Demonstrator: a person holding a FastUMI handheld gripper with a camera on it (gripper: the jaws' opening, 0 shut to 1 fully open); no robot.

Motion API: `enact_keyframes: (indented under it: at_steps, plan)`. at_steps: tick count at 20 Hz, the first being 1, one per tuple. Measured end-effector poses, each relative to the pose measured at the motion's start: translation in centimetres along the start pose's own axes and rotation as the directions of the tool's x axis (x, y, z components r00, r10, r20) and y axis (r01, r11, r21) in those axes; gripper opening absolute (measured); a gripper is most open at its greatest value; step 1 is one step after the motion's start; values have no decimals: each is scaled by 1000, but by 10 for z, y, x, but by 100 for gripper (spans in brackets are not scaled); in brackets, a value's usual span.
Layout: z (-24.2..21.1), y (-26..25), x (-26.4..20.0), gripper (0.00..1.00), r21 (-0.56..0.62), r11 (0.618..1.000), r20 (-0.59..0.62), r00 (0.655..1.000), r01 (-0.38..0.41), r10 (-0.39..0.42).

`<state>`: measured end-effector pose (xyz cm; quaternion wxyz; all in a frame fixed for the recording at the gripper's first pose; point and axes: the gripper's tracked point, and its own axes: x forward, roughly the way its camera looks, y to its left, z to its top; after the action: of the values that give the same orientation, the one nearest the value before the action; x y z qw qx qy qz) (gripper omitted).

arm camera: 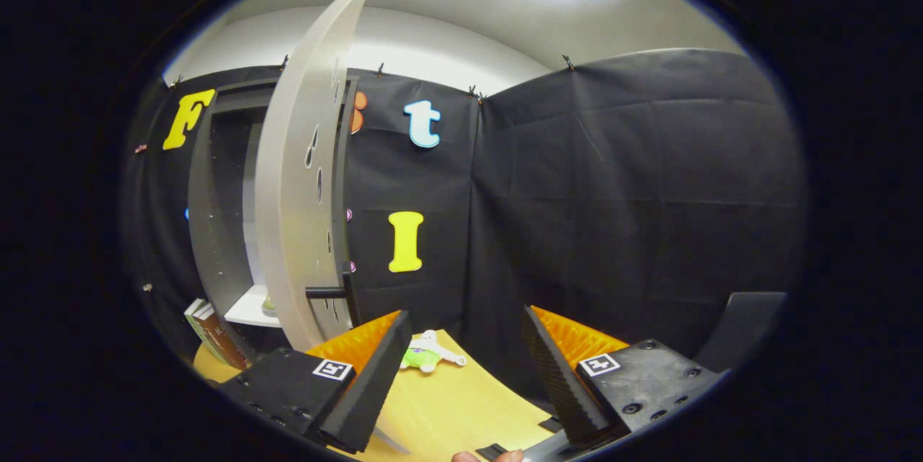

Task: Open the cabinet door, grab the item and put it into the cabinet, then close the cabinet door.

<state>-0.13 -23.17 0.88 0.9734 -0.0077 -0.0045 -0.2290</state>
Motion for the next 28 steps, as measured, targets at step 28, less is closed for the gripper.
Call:
enact_keyframes:
  at_steps: [28]
  plan:
    - [-11,141,-47,96,-1,970,-3,970,-244,244]
